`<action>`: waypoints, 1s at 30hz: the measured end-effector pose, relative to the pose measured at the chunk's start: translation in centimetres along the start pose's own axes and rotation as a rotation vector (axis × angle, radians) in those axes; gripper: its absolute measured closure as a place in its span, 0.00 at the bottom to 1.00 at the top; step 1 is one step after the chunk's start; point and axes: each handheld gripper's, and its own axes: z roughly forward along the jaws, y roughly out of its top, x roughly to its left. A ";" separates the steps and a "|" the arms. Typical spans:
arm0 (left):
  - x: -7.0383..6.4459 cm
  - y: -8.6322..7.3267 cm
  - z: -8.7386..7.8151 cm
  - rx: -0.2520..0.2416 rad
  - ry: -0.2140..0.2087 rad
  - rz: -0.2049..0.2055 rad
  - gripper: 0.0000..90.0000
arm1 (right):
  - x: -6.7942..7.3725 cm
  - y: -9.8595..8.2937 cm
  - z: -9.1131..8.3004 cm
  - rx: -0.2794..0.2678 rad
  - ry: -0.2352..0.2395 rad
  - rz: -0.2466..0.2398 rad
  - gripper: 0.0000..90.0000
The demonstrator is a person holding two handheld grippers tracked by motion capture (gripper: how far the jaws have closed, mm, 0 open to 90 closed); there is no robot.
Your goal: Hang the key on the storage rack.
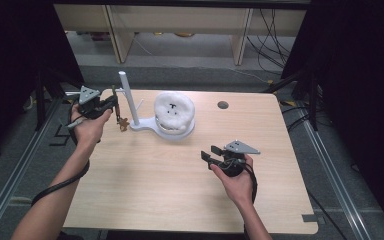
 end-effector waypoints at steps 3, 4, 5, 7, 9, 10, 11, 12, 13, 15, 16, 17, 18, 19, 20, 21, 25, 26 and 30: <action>0.0 0.0 0.0 0.000 0.001 0.000 0.92 | 0.1 0.1 -0.1 0.007 0.004 0.018 0.57; 0.0 0.0 0.1 -0.001 0.001 0.000 0.92 | 0.2 0.0 -0.1 0.007 0.009 0.033 0.57; 0.0 0.0 0.1 -0.002 0.001 -0.001 0.92 | 0.2 0.0 -0.1 0.007 0.009 0.033 0.57; 0.0 -0.1 0.2 0.000 0.001 0.002 0.92 | 0.2 0.0 -0.1 0.006 0.009 0.030 0.57; -0.1 -0.2 0.3 0.002 -0.001 0.000 0.92 | 0.2 0.0 -0.1 0.006 0.009 0.032 0.57; -0.1 -0.2 0.4 0.004 -0.001 -0.001 0.92 | 0.1 0.0 0.0 0.002 0.009 0.019 0.57; -0.1 -0.3 0.5 0.006 -0.004 0.002 0.92 | 0.2 0.0 -0.1 0.007 0.013 0.025 0.57; -0.1 -0.4 0.5 0.005 -0.003 -0.001 0.92 | 0.1 0.0 -0.1 0.003 0.011 0.020 0.57; -0.1 -0.5 0.6 0.005 -0.003 -0.001 0.92 | 0.1 0.0 -0.1 0.003 0.011 0.020 0.57; -0.2 -0.6 0.7 0.008 -0.004 0.002 0.92 | 0.2 0.0 -0.2 0.007 0.012 0.037 0.57; -0.2 -0.7 0.7 0.008 -0.005 0.002 0.92 | 0.2 0.0 -0.2 0.005 0.012 0.038 0.57; -0.2 -0.7 0.8 0.007 -0.005 0.002 0.92 | 0.2 0.0 -0.2 0.005 0.012 0.038 0.57; -0.2 -0.7 0.8 0.009 -0.006 0.002 0.92 | 0.0 0.0 -0.1 0.001 0.014 0.017 0.57; -0.2 -0.7 0.9 0.012 -0.006 0.002 0.92 | 0.0 0.0 -0.1 0.001 0.014 0.017 0.57; -0.3 -0.7 0.9 0.011 -0.008 0.003 0.92 | 0.0 0.0 -0.1 0.001 0.015 0.017 0.57; -0.3 -0.7 1.0 0.011 -0.009 0.002 0.92 | 0.0 0.0 -0.1 0.000 0.015 0.014 0.57; -0.4 -1.0 1.3 0.012 -0.017 0.004 0.91 | 0.1 0.0 -0.1 0.003 0.017 0.012 0.57; -0.4 -1.0 1.3 0.012 -0.021 0.003 0.91 | 0.1 0.0 -0.1 0.003 0.014 0.012 0.57; -0.5 -1.4 1.4 0.007 -0.034 -0.006 0.83 | 0.0 -0.1 -0.1 0.003 0.012 0.007 0.56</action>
